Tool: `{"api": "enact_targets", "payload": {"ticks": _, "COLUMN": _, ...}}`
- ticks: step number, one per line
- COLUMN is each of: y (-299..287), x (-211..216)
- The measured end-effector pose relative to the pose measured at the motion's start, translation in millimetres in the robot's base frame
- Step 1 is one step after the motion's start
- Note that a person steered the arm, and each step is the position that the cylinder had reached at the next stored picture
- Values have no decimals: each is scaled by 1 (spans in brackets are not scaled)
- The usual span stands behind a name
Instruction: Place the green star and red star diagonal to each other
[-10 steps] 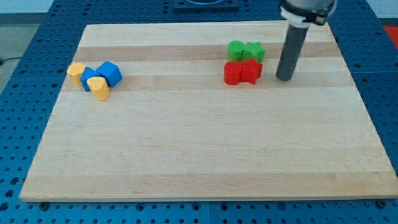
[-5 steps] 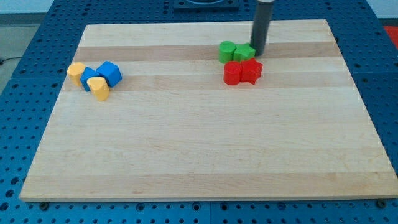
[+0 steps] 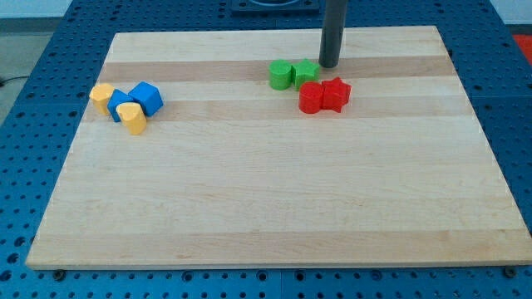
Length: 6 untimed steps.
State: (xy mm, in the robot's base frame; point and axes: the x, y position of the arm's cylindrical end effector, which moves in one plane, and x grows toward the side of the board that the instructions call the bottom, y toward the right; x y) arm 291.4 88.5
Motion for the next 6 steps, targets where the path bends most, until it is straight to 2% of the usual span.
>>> {"api": "enact_targets", "payload": {"ticks": 2, "y": -24, "x": 56}}
{"api": "enact_targets", "payload": {"ticks": 6, "y": -23, "x": 117}}
